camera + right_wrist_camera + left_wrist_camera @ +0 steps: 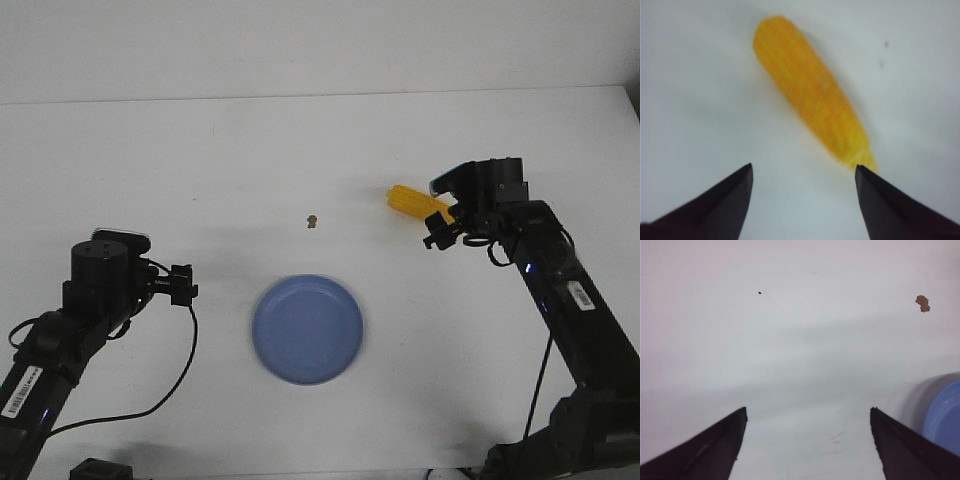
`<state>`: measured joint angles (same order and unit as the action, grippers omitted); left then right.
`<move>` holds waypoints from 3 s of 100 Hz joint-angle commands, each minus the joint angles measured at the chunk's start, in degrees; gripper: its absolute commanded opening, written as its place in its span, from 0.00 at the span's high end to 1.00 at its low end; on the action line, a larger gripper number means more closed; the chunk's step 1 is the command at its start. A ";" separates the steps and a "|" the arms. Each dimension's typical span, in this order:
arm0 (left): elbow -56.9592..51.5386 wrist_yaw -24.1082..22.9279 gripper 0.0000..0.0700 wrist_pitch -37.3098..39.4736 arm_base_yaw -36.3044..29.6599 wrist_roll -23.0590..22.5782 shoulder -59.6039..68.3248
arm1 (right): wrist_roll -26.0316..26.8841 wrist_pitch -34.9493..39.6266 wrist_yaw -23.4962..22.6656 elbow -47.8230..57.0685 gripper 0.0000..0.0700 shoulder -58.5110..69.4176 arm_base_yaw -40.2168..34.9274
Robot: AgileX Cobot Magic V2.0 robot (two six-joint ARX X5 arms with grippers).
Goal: Place corn on plate with both arms
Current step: 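Reach the right gripper over the yellow corn and grasp it, then lift the corn with the right gripper and carry it over the plate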
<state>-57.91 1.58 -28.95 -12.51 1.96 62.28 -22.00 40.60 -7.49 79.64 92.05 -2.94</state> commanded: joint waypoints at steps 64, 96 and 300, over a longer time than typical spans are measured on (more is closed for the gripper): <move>-0.52 -0.04 0.26 0.26 -0.15 0.50 0.63 | -11.28 -6.12 -3.23 5.27 0.38 11.04 -0.04; -0.52 -0.04 0.26 0.22 -0.15 0.48 0.63 | -11.52 -9.49 -4.57 5.33 0.38 15.02 0.00; -0.52 -0.04 0.26 -1.09 -0.15 0.63 0.63 | 2.93 14.25 -8.98 5.42 0.94 8.76 -32.46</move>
<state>-57.91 1.61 -30.22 -12.51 2.46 62.28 -21.21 55.57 -16.38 83.96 100.57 -33.80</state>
